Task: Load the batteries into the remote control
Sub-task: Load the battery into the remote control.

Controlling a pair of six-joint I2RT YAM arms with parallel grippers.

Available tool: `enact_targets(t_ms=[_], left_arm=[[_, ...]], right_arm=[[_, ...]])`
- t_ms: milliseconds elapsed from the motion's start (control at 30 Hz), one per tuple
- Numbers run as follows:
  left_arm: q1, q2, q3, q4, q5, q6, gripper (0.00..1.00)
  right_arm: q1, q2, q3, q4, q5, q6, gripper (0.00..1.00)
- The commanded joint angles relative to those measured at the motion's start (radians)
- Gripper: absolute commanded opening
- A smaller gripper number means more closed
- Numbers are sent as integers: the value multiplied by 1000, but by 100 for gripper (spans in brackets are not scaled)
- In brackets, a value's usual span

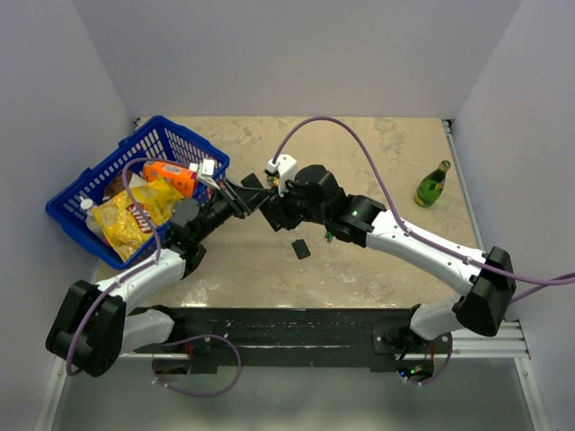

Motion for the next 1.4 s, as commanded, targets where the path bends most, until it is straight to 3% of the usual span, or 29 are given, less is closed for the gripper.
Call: enact_targets(t_ms=[0,133,533,933,1367], left_arm=[[-9,-26,30,58,-20,6,0],[-9,-25,7,114,-28,-47,0],[-7,-54,-41,254,-51,-162,0],[-9,-111,-12,199,-74,-124,0],[-7,-126,0,256,-50,-123,0]], right_arm=[[8,-18,8,50,17,10,7],[8,-43,-50,110,5,10,0],[8,-112,-213,265,-62,-53,0],[8,-112,-255,256,-98,-62,0],[8,-74,-299,274,-66,-49,0]])
